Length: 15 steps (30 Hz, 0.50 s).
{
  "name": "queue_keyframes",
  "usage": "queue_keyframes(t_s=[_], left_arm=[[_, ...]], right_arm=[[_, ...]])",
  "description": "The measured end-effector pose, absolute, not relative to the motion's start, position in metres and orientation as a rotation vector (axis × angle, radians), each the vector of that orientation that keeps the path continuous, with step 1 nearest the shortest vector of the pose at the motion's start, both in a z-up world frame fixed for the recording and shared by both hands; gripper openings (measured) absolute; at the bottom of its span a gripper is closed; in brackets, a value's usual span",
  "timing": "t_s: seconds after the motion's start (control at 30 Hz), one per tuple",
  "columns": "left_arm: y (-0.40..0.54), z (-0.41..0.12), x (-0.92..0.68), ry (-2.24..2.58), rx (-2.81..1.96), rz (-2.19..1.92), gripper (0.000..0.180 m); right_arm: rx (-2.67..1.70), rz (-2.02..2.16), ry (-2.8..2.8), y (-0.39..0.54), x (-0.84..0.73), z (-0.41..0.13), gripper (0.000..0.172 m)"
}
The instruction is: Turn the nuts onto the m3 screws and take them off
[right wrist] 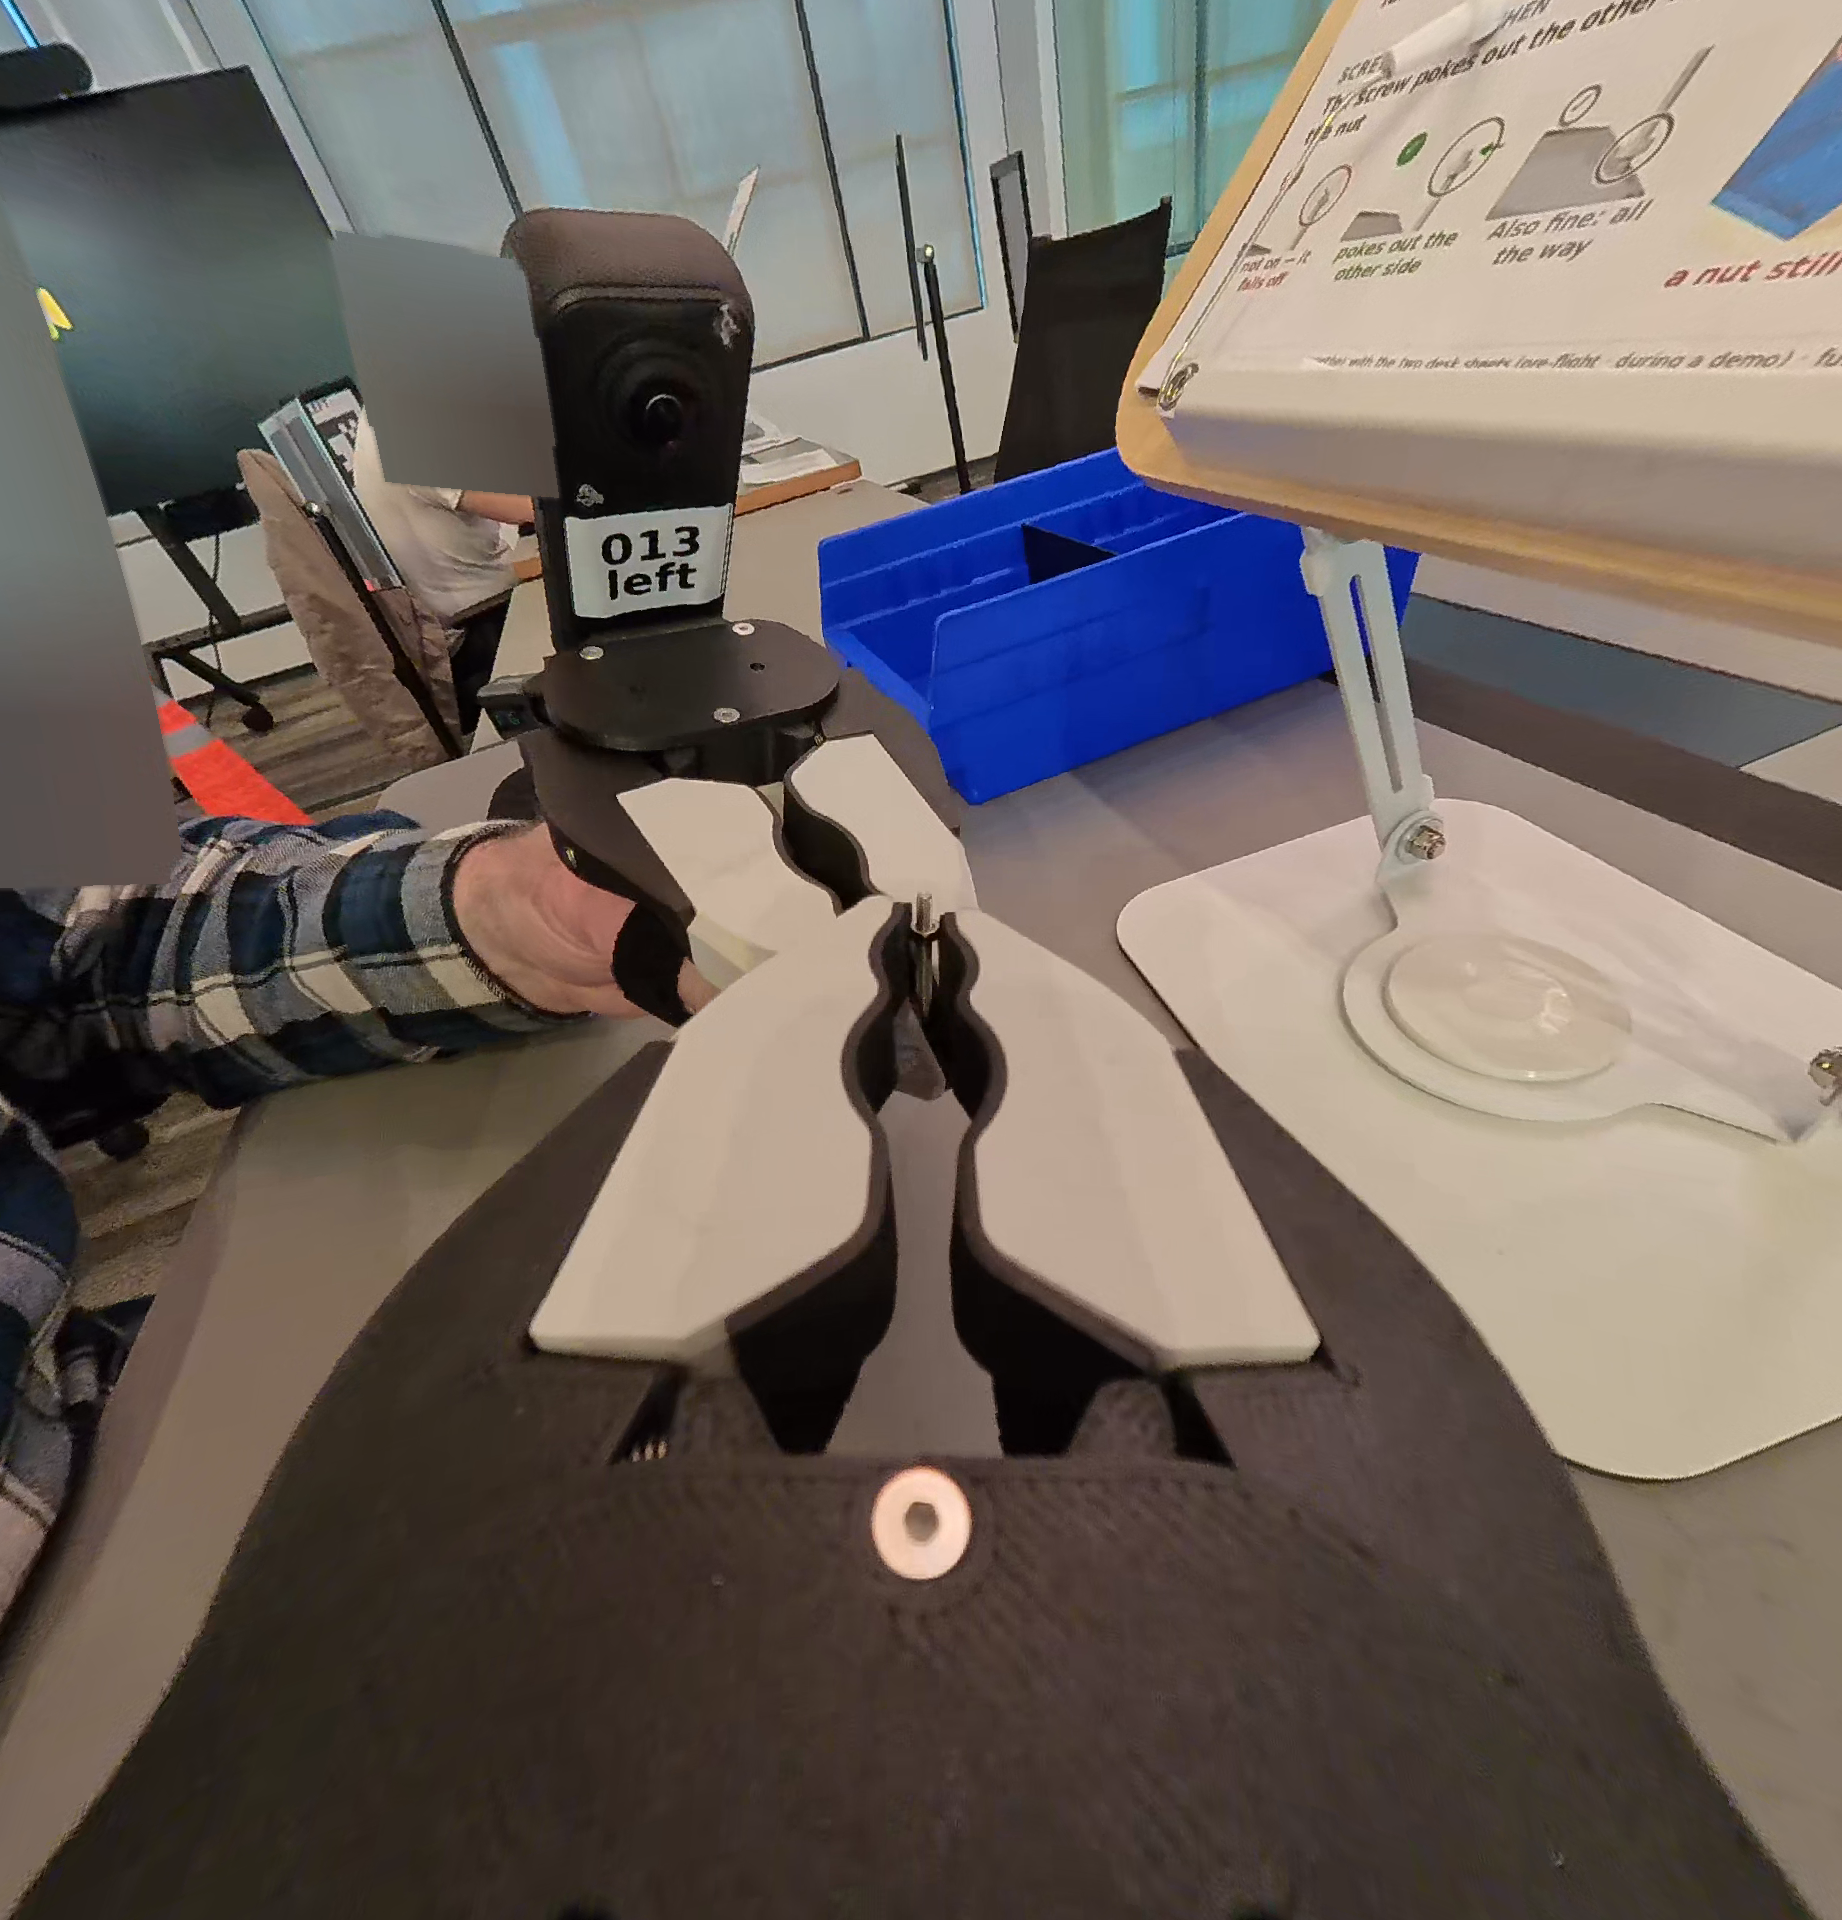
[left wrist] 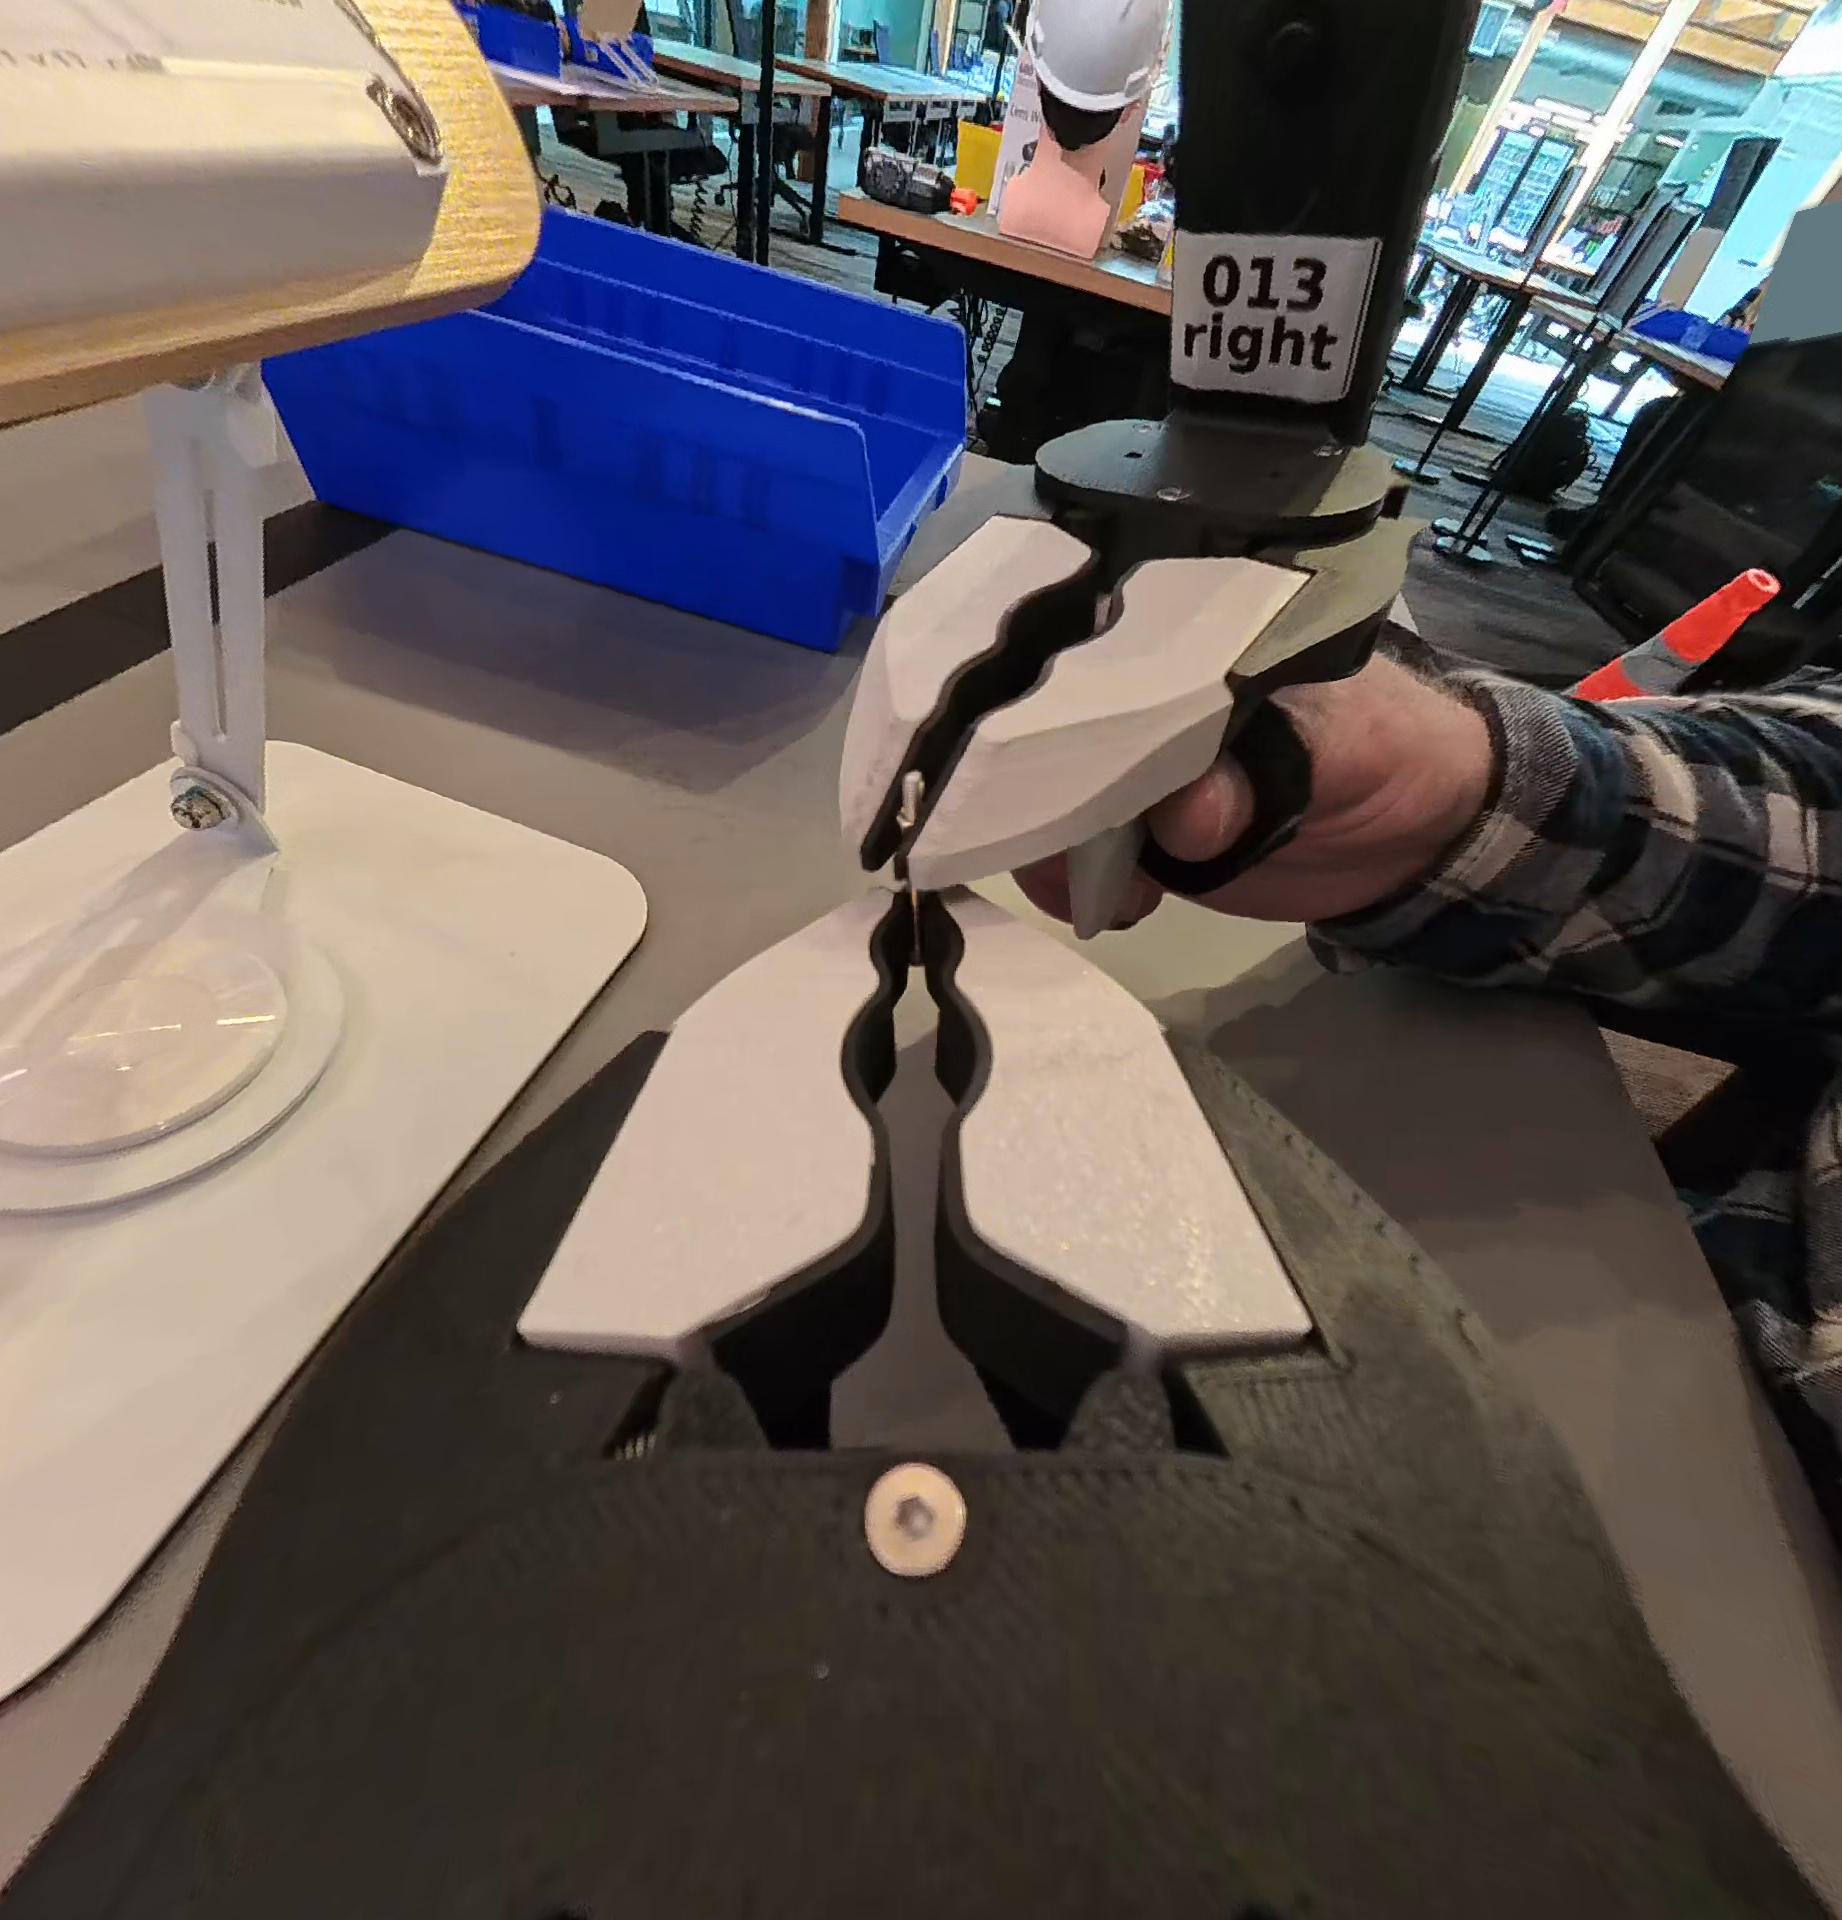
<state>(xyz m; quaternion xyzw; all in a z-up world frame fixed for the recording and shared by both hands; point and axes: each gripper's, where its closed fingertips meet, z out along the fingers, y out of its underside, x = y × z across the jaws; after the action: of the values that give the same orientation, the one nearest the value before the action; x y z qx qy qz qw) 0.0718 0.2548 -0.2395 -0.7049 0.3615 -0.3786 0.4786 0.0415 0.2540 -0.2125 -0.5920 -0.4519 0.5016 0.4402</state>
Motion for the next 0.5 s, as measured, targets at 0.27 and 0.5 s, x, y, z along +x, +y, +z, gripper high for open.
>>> queue_keyframes(t_s=[0.27,0.5], left_arm=[[0.257,-0.223,0.067,0.835,-1.631,-0.976,0.029],[0.264,-0.241,0.062,0.851,-1.657,-0.878,0.002]], right_arm=[[-1.424,1.13,-1.079,0.265,0.074,-0.181,0.005],[-1.479,0.853,-0.975,0.334,0.161,-0.124,0.006]])
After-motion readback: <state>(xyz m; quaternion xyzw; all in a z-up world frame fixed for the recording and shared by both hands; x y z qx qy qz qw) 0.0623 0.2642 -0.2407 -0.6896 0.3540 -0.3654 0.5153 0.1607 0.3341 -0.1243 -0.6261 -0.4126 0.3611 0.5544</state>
